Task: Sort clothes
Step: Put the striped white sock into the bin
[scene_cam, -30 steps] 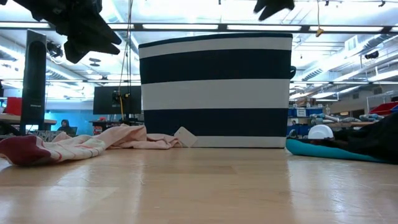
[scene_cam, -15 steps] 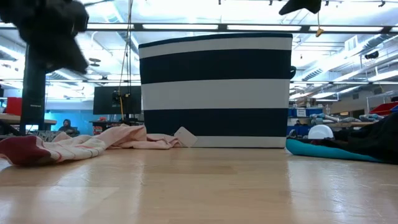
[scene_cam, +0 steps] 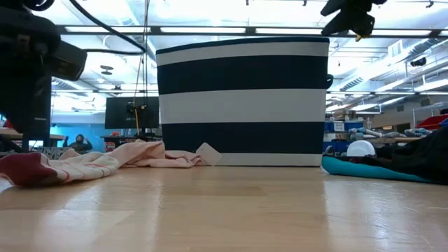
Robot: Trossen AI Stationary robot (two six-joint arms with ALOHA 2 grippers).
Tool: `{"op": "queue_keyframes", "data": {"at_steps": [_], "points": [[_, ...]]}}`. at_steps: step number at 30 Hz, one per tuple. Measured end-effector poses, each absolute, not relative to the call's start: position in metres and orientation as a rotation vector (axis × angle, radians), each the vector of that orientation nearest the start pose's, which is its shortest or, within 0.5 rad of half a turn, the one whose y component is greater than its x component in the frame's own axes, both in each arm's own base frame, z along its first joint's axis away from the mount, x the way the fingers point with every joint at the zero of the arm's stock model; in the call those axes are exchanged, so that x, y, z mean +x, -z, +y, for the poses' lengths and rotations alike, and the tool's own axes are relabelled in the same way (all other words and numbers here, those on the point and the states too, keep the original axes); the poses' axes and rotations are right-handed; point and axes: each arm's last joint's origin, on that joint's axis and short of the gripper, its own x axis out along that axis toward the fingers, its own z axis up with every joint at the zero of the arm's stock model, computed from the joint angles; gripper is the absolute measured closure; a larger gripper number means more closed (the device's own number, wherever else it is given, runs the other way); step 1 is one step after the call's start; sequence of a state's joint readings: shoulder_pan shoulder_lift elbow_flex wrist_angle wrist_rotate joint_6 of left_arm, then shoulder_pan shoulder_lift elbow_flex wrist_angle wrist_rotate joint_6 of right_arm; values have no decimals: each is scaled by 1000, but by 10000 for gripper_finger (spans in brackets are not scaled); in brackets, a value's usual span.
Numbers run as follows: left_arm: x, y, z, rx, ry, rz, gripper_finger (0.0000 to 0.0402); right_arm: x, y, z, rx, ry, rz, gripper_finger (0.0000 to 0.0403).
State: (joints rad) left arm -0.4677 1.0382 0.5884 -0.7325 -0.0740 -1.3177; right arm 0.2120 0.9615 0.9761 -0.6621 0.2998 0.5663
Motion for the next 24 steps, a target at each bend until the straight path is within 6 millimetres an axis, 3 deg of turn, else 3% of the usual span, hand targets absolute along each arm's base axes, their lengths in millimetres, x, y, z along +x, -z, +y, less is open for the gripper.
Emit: {"op": "queue_keyframes", "data": {"at_steps": [7,13,18,24], "points": [[159,-182,-79,-854,-421,1194,317,187,-309,47,367,254,567,197],[155,-173,-80,-850,-484,1327,277,184,-298,58,338,259,556,199],[151,-168,-80,-853,-495,1440,245,182,-295,63,338,262,549,200],[152,-157,-86,-814,-573,1468,240,183,-296,64,344,258,537,201]]}}
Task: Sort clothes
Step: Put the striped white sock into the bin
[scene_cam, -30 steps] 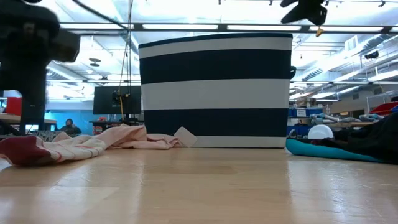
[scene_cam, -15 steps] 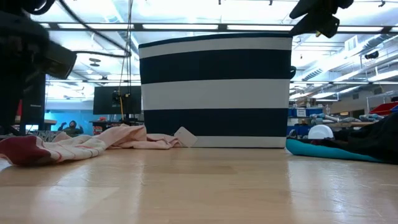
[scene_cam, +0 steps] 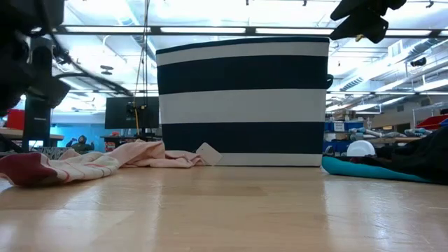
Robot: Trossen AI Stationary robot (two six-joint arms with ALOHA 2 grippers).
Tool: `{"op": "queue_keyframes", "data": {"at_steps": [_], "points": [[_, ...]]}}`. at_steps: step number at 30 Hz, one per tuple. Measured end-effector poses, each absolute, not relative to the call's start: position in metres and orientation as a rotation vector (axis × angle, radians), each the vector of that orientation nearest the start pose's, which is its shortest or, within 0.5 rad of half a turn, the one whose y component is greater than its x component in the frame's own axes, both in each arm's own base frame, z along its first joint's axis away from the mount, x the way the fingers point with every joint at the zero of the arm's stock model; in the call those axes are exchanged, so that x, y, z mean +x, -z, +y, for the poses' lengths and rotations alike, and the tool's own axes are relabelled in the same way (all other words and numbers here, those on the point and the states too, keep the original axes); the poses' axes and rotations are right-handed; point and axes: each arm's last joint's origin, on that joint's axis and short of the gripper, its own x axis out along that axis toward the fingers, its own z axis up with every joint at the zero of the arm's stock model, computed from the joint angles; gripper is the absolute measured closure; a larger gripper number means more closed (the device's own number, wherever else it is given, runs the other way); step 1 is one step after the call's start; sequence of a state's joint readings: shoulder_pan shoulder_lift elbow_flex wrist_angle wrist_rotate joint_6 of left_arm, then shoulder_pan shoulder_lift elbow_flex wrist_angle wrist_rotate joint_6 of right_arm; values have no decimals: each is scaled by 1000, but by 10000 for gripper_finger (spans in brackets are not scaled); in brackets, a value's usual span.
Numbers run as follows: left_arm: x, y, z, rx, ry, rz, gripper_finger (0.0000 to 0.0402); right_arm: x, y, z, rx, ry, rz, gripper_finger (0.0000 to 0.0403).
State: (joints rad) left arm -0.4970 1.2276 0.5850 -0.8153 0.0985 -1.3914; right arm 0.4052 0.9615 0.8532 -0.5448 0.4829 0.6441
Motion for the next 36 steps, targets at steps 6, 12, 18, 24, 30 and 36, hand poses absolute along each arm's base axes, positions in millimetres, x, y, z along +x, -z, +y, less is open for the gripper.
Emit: {"op": "queue_keyframes", "data": {"at_steps": [6,12,18,24,30,36], "points": [[154,-136,-97,-714,-632,1577,242,183,-297,64,345,257,535,202],[160,-139,-104,-734,-574,1623,360,183,-297,64,338,255,536,203],[169,-167,-106,-726,-556,1523,396,183,-297,64,334,253,535,204],[182,-218,-108,-633,-526,1385,399,183,-290,64,319,257,552,206],[194,-299,-95,-447,-575,1152,400,182,-288,64,318,251,563,207],[206,-388,-64,-254,-627,771,401,183,-287,63,294,230,575,208]]}}
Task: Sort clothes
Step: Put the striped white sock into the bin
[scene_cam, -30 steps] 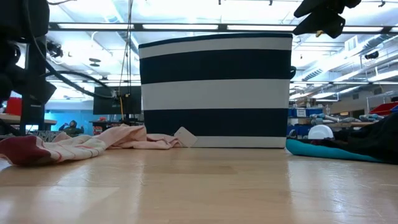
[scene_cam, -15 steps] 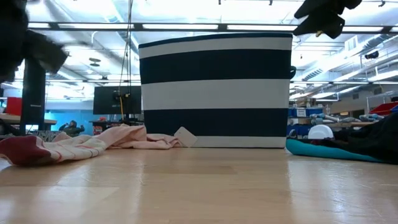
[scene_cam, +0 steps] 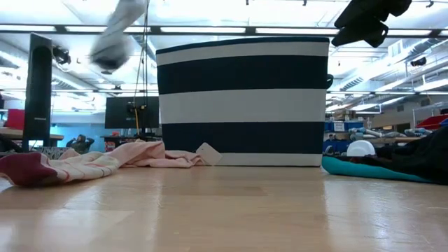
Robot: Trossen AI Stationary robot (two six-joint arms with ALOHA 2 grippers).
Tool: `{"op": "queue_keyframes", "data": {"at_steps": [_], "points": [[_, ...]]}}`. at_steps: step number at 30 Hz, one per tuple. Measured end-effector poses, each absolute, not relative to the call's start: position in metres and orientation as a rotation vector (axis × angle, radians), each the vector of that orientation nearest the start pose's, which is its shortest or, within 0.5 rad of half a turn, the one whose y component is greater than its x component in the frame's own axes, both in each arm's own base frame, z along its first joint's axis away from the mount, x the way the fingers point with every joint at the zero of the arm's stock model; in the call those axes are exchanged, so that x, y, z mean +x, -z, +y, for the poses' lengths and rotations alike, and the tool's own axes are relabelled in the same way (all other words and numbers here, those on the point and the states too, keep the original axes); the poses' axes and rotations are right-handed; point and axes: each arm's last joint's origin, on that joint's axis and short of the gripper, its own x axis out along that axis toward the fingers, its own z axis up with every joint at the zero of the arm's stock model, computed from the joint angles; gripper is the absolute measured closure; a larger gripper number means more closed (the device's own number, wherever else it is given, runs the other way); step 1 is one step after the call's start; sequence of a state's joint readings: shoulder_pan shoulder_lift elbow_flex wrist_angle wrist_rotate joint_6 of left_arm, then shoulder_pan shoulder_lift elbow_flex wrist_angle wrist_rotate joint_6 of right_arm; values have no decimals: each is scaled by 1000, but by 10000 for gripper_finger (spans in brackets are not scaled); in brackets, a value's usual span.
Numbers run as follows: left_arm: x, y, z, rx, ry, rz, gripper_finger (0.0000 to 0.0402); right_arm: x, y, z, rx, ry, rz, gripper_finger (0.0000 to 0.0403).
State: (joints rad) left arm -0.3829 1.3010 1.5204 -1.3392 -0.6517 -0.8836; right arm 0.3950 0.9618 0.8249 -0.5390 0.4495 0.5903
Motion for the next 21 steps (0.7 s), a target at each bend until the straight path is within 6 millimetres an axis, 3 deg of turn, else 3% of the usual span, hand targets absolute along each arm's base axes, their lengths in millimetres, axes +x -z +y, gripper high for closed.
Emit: {"op": "queue_keyframes", "data": {"at_steps": [5,10,15,21], "points": [[220,-442,-27,-105,-676,516,400,184,-287,59,281,236,578,209],[242,-469,15,-26,-651,329,400,185,-287,57,293,219,591,210],[260,-472,62,-13,-663,247,400,185,-287,57,297,204,598,211],[277,-450,99,-48,-652,353,384,185,-287,57,293,203,600,211]]}}
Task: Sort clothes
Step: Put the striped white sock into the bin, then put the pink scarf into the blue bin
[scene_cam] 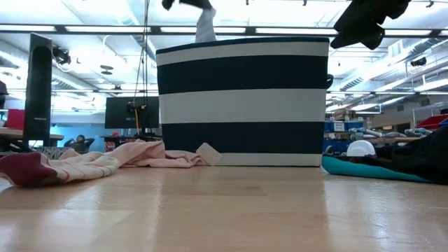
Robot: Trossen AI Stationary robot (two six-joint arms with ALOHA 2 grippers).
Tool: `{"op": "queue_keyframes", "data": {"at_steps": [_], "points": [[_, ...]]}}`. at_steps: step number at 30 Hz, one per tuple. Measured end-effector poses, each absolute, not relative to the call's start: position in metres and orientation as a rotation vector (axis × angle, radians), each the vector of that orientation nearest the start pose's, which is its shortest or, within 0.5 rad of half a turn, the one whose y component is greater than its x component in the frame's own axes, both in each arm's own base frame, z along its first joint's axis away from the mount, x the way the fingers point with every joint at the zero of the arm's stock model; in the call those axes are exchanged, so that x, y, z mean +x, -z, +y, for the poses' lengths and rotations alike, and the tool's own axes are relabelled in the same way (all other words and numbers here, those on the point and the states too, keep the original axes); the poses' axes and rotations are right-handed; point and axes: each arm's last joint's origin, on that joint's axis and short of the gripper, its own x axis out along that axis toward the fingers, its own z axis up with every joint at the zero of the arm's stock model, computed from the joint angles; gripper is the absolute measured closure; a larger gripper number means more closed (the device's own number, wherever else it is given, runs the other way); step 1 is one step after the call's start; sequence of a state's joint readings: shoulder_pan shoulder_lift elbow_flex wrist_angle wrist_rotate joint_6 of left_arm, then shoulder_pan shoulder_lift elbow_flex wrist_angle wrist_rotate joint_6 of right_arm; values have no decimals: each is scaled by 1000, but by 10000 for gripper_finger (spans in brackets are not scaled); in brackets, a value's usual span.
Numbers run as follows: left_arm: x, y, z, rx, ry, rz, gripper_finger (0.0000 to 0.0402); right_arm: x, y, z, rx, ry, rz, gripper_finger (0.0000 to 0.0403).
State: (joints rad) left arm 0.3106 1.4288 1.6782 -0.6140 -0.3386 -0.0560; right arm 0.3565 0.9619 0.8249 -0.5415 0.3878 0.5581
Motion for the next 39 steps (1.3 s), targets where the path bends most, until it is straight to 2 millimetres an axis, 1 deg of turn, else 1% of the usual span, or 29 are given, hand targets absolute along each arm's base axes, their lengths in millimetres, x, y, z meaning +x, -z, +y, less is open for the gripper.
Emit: {"op": "queue_keyframes", "data": {"at_steps": [5,8,11,15,19,21,23,26,29,31,34,39], "points": [[286,-436,109,-63,-631,422,336,185,-286,57,287,206,609,213],[286,-433,109,-56,-631,451,311,184,-286,57,285,207,614,213],[283,-433,108,-20,-621,480,298,184,-286,57,285,207,613,214],[270,-435,94,-48,-598,532,296,184,-285,57,285,208,615,213],[259,-432,70,-54,-581,626,299,183,-285,57,280,211,625,216],[250,-426,56,-38,-613,679,300,183,-284,56,275,214,636,216],[241,-416,43,-25,-643,692,302,182,-283,56,277,221,649,216],[227,-391,26,-52,-656,696,302,181,-282,56,287,228,654,216],[210,-361,12,-98,-661,650,302,181,-282,56,289,230,654,217],[202,-337,6,-151,-647,605,302,181,-282,56,289,229,654,217],[198,-295,1,-204,-631,553,302,182,-282,56,288,237,648,218],[201,-232,1,-251,-597,497,302,182,-283,56,294,236,634,218]]}}
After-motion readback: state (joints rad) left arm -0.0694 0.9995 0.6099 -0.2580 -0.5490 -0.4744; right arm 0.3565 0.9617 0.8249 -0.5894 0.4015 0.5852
